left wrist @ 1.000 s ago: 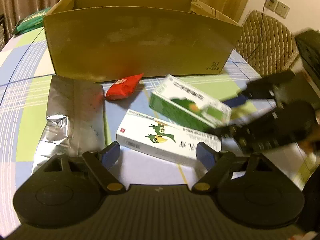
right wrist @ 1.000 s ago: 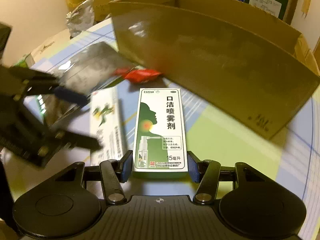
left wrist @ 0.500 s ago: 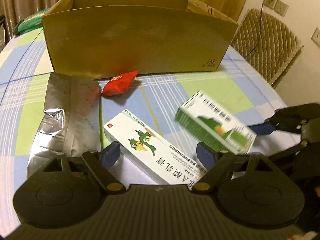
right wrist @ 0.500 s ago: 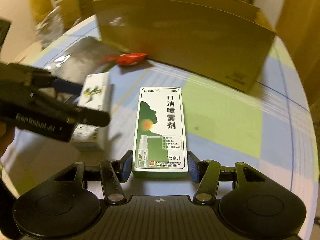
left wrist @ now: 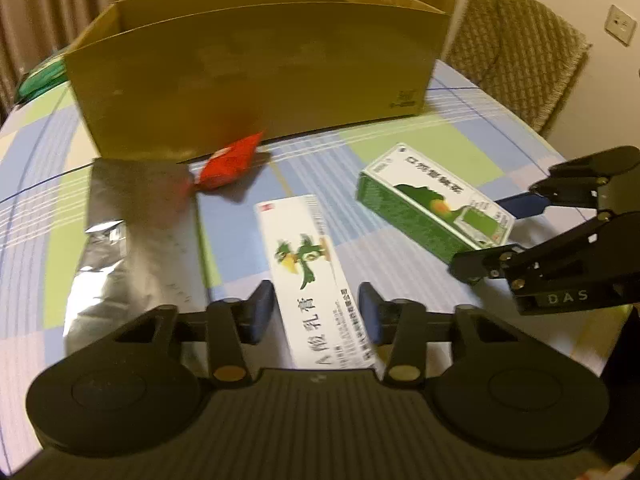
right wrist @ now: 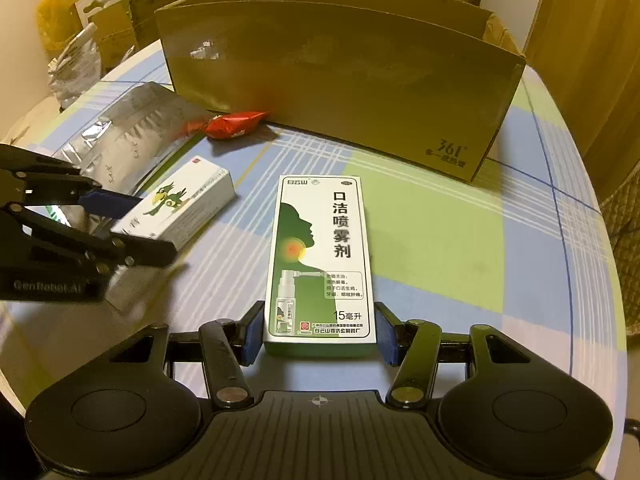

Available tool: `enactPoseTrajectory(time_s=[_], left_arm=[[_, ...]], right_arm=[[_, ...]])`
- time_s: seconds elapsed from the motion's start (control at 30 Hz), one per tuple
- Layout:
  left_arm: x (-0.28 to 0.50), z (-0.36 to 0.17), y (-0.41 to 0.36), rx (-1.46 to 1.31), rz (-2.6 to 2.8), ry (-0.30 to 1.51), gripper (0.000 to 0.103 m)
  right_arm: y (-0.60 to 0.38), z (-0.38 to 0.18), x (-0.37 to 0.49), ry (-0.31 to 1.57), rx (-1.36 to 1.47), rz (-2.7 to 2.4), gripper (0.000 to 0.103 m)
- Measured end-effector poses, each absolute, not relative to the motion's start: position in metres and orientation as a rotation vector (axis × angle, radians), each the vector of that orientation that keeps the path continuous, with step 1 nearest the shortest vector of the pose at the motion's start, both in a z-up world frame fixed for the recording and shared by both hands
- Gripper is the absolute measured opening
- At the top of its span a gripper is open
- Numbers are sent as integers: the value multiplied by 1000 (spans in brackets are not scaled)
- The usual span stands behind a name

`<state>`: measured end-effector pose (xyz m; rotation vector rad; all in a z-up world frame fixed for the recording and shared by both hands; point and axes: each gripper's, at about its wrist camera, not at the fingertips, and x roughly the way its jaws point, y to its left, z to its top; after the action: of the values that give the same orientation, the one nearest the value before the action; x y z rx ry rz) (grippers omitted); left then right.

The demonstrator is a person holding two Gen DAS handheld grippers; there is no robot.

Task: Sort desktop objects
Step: 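Grasp the white parrot ointment box with the left gripper while the right holds the spray box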

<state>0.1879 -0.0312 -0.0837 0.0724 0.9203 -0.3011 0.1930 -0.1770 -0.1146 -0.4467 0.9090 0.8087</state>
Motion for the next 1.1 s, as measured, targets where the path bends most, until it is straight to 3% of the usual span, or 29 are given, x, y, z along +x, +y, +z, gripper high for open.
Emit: enactPoseTrajectory(time_s=[1.1], left_arm=[[202,-79,-34,62,-227,920,33]], right_arm=[[-161,-109,199,821,-372,766,52]])
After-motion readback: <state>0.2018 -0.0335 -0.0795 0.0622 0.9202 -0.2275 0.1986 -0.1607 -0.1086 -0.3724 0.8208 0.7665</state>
